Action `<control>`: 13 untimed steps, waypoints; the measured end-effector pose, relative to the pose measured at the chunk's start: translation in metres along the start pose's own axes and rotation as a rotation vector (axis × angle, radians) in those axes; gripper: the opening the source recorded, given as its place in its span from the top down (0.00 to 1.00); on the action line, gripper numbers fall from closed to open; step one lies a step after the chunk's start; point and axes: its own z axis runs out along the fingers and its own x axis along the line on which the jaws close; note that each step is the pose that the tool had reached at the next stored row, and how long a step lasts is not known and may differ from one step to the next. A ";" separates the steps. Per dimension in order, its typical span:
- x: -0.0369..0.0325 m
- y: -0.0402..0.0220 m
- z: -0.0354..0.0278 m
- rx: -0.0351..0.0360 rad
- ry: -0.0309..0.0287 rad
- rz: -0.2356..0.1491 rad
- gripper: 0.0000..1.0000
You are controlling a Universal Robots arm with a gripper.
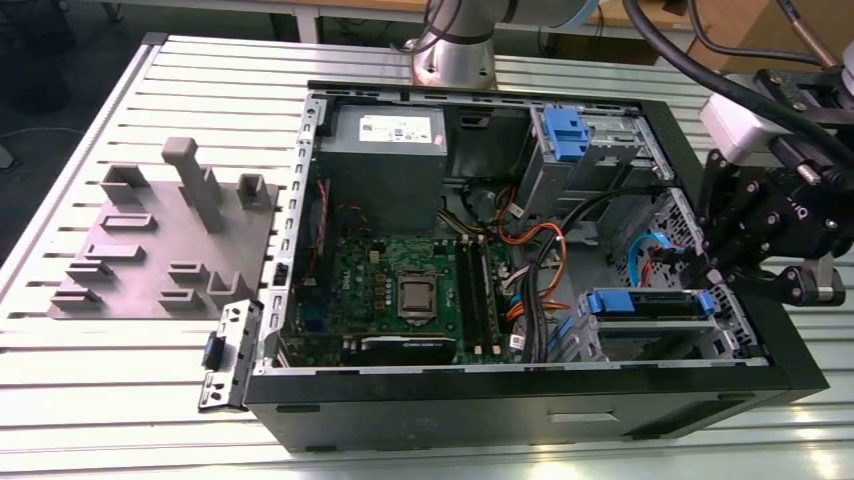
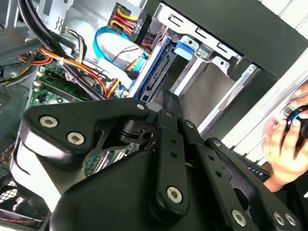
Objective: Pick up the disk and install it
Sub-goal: 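Insert the first disk wire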
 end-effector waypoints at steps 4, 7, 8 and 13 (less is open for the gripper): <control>-0.0003 -0.0036 -0.0001 -0.0011 0.0000 0.000 0.89; -0.0009 -0.0064 -0.0001 -0.0020 0.0000 0.000 0.89; -0.0010 -0.0069 -0.0001 -0.0022 0.0000 0.000 0.89; -0.0014 -0.0091 -0.0001 -0.0035 0.0001 0.000 0.89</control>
